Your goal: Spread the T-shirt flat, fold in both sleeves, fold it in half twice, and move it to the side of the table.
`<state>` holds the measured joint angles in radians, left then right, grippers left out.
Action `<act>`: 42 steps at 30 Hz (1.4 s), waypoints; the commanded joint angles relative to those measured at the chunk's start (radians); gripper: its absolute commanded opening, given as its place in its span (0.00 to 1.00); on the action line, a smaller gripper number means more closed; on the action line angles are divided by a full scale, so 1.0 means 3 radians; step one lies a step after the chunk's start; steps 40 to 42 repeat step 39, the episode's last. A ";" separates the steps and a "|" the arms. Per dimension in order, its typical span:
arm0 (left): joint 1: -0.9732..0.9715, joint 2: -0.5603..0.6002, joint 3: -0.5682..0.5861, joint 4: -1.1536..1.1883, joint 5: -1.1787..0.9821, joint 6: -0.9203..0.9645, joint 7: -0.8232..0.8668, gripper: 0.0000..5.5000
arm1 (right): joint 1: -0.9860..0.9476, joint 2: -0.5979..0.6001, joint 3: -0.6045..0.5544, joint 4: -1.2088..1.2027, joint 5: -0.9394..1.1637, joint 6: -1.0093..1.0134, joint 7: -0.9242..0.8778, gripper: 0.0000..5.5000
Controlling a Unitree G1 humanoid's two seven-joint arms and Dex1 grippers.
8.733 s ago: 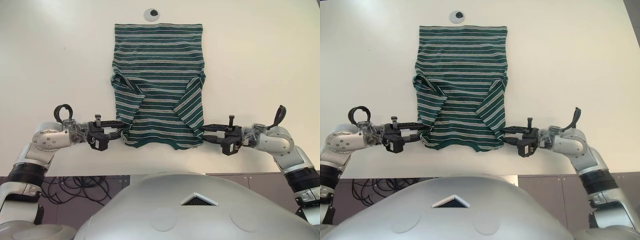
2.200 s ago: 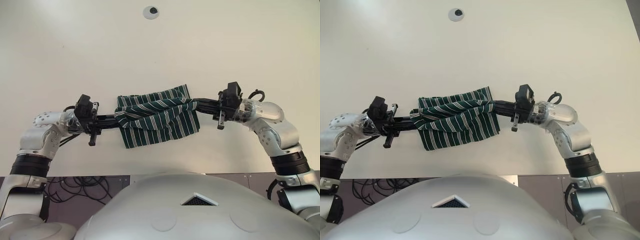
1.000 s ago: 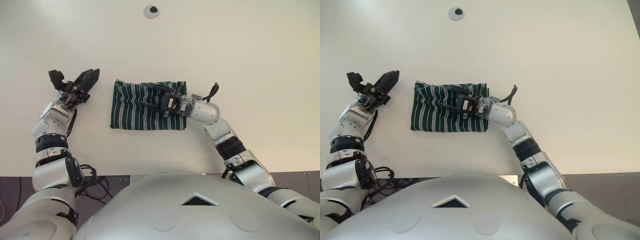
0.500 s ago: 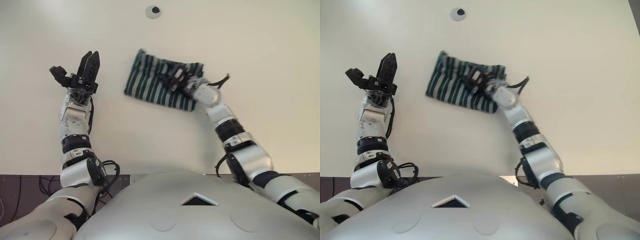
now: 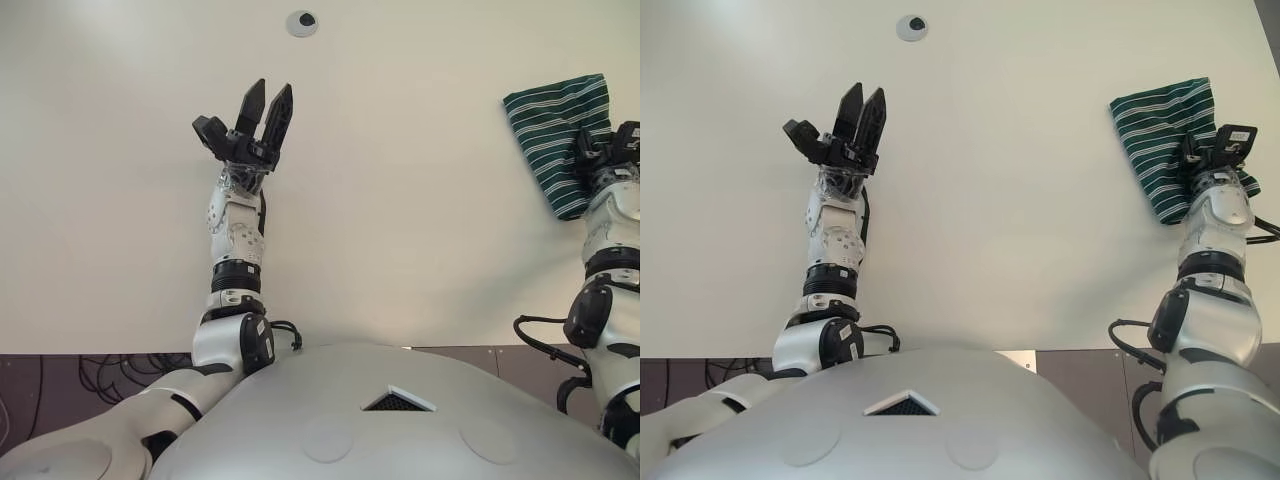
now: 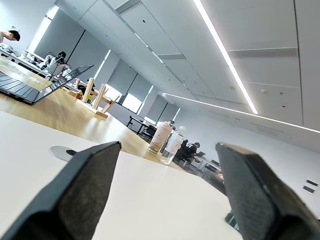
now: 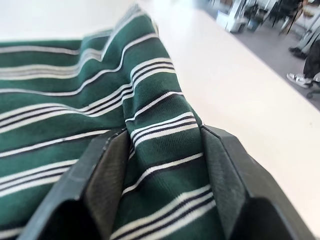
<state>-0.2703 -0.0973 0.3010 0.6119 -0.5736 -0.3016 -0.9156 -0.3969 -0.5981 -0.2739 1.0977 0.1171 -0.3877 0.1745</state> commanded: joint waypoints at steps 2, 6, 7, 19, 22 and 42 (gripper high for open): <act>-0.0047 -0.0204 0.0050 -0.0095 0.0092 -0.0390 0.0491 0.63 | 0.0204 0.0102 -0.0128 -0.1469 -0.1021 -0.0778 -0.1754 0.45; -0.0099 -0.0247 0.0100 0.0060 0.0183 -0.0835 0.0784 0.63 | 0.0386 0.0522 -0.0051 -0.2529 -0.1586 -0.0703 -0.2384 0.45; -0.0109 -0.0246 0.0115 0.0108 0.0210 -0.0960 0.0855 0.63 | 0.0415 0.0633 0.0047 -0.2688 -0.1680 -0.0703 -0.2425 0.45; -0.0203 0.0408 -0.0113 0.1378 0.2560 -0.2849 0.3103 0.63 | 0.0416 0.1894 0.1155 -0.0698 -0.0310 -0.2233 -0.0690 0.45; -0.0250 0.0467 -0.0204 0.1540 0.2612 -0.2932 0.3268 0.63 | 0.0344 0.1960 0.1091 -0.0561 -0.0025 -0.2296 -0.0288 0.45; -0.0238 0.0655 -0.0638 0.1728 0.2840 -0.2956 0.3855 0.63 | 0.0296 0.2117 0.0958 -0.0236 -0.0567 -0.2646 -0.0330 0.45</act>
